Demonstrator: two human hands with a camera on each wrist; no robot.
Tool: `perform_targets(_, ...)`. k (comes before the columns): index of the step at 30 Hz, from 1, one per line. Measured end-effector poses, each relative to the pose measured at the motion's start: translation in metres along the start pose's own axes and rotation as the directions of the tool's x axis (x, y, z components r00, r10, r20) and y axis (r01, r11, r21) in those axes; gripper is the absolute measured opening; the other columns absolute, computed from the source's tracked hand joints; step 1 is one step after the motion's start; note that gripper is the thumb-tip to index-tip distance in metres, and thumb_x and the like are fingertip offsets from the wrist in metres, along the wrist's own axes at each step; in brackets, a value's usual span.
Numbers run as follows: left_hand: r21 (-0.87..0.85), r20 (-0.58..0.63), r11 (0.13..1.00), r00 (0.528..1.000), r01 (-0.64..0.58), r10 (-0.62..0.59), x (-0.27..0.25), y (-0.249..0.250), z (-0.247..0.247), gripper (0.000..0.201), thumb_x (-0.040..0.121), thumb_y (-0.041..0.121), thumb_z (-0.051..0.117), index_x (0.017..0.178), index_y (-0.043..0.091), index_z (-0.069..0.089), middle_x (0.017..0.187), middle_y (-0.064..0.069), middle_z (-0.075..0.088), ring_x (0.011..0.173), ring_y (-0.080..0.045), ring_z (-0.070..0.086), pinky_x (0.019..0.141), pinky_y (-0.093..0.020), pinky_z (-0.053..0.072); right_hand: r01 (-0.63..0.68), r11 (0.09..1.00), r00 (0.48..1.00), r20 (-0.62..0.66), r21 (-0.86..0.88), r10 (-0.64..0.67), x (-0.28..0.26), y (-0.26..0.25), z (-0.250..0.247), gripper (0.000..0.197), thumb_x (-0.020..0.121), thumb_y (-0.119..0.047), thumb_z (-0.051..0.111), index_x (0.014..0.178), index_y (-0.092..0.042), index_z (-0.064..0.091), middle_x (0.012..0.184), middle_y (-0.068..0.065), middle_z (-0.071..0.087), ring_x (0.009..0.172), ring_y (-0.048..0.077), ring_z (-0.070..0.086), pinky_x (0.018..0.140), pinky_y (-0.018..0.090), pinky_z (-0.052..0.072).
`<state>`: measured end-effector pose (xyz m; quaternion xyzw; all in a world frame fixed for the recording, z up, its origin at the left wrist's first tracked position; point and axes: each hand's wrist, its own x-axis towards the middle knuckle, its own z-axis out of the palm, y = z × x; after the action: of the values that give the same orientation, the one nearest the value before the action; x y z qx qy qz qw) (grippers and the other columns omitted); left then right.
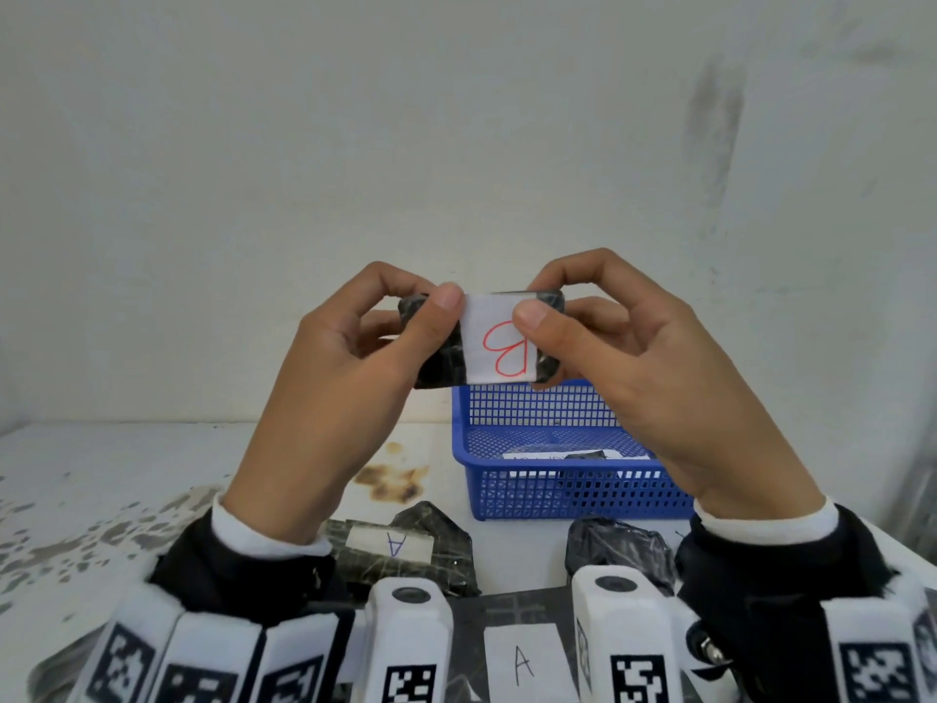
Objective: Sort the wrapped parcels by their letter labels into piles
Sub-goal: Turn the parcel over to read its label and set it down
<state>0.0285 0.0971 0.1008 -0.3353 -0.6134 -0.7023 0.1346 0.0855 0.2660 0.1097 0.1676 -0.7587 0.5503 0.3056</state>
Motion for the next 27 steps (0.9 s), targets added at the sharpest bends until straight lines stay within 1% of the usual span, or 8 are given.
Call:
perform_targets(4, 0.018, 0.009, 1.0, 1.0, 0.0, 0.0, 0.0001, -0.0005, -0.0021, 0.026, 0.07, 0.049, 0.077, 0.08, 0.028, 0.065, 0.079, 0.006, 0.067, 0.073, -0.012, 0.063, 0.072, -0.03, 0.055, -0.002, 1.0, 1.0, -0.004, -0.027, 0.002, -0.0007, -0.0002, -0.0006, 0.024, 0.069, -0.049, 0.07, 0.088, -0.033, 0.067, 0.087, -0.007, 0.071, 0.071, 0.021, 0.071, 0.077, 0.037, 0.062)
perform_targets(6, -0.009, 0.0, 1.0, 1.0, 0.026, -0.026, -0.0003, 0.0001, -0.0011, 0.037, 0.07, 0.046, 0.081, 0.094, 0.026, 0.061, 0.083, 0.006, 0.068, 0.073, -0.012, 0.068, 0.069, -0.034, 0.057, -0.004, 0.999, 1.0, -0.016, -0.036, 0.004, -0.0006, -0.0003, 0.0005, 0.029, 0.07, -0.048, 0.071, 0.09, -0.028, 0.066, 0.086, -0.009, 0.07, 0.067, 0.017, 0.069, 0.073, 0.037, 0.062)
perform_targets(10, -0.023, -0.039, 0.998, 0.997, 0.066, -0.067, 0.0012, -0.0028, 0.0004, 0.067, 0.061, 0.048, 0.083, 0.117, 0.024, 0.053, 0.098, 0.003, 0.075, 0.089, -0.012, 0.072, 0.082, -0.025, 0.05, -0.022, 1.0, 0.998, -0.066, -0.002, 0.022, 0.0008, 0.0004, 0.0016, 0.031, 0.071, -0.046, 0.07, 0.089, -0.022, 0.065, 0.081, -0.005, 0.071, 0.066, 0.017, 0.07, 0.074, 0.04, 0.062)
perform_targets(15, 0.051, -0.025, 0.997, 0.998, -0.062, 0.064, 0.0025, -0.0027, -0.0043, 0.055, 0.063, 0.03, 0.088, 0.112, 0.028, 0.064, 0.096, 0.008, 0.074, 0.089, -0.009, 0.069, 0.078, -0.018, 0.052, -0.042, 0.994, 0.999, -0.037, -0.099, 0.038, 0.0005, -0.0006, -0.0037, 0.014, 0.078, -0.042, 0.071, 0.079, -0.029, 0.066, 0.089, 0.0, 0.075, 0.087, 0.017, 0.072, 0.085, 0.039, 0.053)
perform_targets(17, 0.109, 0.041, 0.985, 0.99, -0.137, 0.133, 0.0024, -0.0019, -0.0064, 0.05, 0.069, 0.016, 0.086, 0.11, 0.035, 0.065, 0.101, 0.018, 0.071, 0.096, -0.004, 0.067, 0.083, -0.016, 0.052, -0.039, 0.996, 0.999, -0.032, -0.085, 0.036, -0.0007, -0.0025, -0.0061, 0.018, 0.076, -0.045, 0.064, 0.088, -0.033, 0.068, 0.098, -0.006, 0.075, 0.092, 0.011, 0.072, 0.084, 0.036, 0.055)
perform_targets(20, 0.132, 0.147, 0.971, 0.973, -0.199, 0.18, 0.0009, -0.0032, -0.0038, 0.052, 0.074, 0.006, 0.081, 0.115, 0.033, 0.063, 0.11, 0.02, 0.068, 0.104, -0.003, 0.063, 0.082, -0.015, 0.052, -0.083, 0.996, 0.995, 0.045, -0.032, 0.084, -0.0033, -0.0053, -0.0024, 0.038, 0.078, -0.057, 0.069, 0.114, -0.045, 0.065, 0.106, -0.008, 0.075, 0.089, 0.018, 0.075, 0.071, 0.036, 0.061)
perform_targets(24, 0.067, 0.203, 0.976, 0.961, -0.206, 0.188, -0.0022, -0.006, 0.0012, 0.057, 0.074, 0.027, 0.076, 0.126, 0.028, 0.054, 0.123, 0.013, 0.064, 0.117, -0.009, 0.059, 0.087, -0.029, 0.056, -0.074, 0.997, 0.997, 0.031, -0.028, 0.075, -0.0027, -0.0036, 0.0024, 0.037, 0.084, -0.037, 0.072, 0.12, -0.044, 0.066, 0.114, -0.004, 0.072, 0.086, 0.02, 0.075, 0.072, 0.04, 0.063)
perform_targets(27, -0.012, 0.202, 0.985, 0.964, -0.173, 0.172, -0.002, -0.0055, 0.0005, 0.046, 0.077, 0.038, 0.063, 0.12, 0.02, 0.063, 0.117, 0.001, 0.07, 0.114, -0.02, 0.063, 0.099, -0.045, 0.05, -0.089, 0.996, 0.996, 0.035, 0.034, 0.087, -0.0016, -0.0011, -0.0006, 0.03, 0.089, -0.023, 0.071, 0.116, -0.036, 0.068, 0.115, 0.001, 0.071, 0.091, 0.023, 0.075, 0.075, 0.046, 0.063)
